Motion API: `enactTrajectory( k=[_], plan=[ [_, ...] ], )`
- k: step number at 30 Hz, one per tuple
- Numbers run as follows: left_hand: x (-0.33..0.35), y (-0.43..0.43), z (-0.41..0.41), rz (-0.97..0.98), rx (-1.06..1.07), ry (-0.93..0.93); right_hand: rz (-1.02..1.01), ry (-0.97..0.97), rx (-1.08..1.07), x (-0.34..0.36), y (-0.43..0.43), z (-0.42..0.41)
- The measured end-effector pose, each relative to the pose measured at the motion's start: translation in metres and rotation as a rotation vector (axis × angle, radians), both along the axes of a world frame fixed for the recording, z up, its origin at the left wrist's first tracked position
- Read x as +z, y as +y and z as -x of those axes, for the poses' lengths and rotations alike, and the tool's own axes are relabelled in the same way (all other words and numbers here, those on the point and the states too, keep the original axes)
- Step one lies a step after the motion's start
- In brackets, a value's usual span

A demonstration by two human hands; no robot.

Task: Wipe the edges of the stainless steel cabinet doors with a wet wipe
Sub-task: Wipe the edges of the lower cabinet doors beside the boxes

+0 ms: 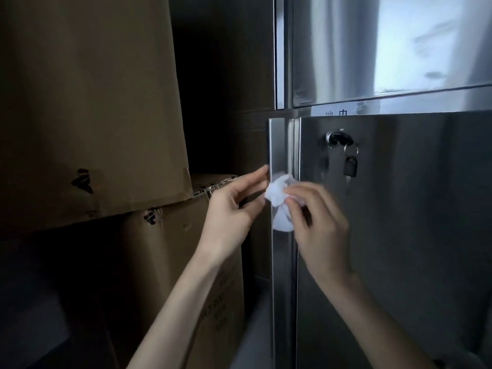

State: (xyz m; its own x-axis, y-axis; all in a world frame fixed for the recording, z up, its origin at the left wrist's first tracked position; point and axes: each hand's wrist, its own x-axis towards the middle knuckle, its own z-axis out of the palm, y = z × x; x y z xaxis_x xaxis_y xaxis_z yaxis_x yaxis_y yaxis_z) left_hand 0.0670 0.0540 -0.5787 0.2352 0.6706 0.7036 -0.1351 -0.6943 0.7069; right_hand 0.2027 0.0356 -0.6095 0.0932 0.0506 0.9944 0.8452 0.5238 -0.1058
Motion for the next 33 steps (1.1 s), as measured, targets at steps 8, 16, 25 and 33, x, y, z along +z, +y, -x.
enactTrajectory(
  k=[8,16,25,33],
  plan=[
    [-0.010,0.003,0.002,-0.067,-0.026,-0.004,-0.127,-0.089,-0.004,0.032,0.000,0.003],
    [0.008,0.013,-0.001,-0.218,0.101,0.104,0.039,-0.226,0.026,-0.062,0.001,-0.018],
    [0.040,0.027,-0.017,-0.482,0.331,0.246,0.053,-0.168,0.091,-0.099,0.009,-0.013],
    [0.018,0.027,-0.022,-0.231,0.259,0.120,0.002,-0.126,0.080,-0.078,0.014,-0.009]
  ],
)
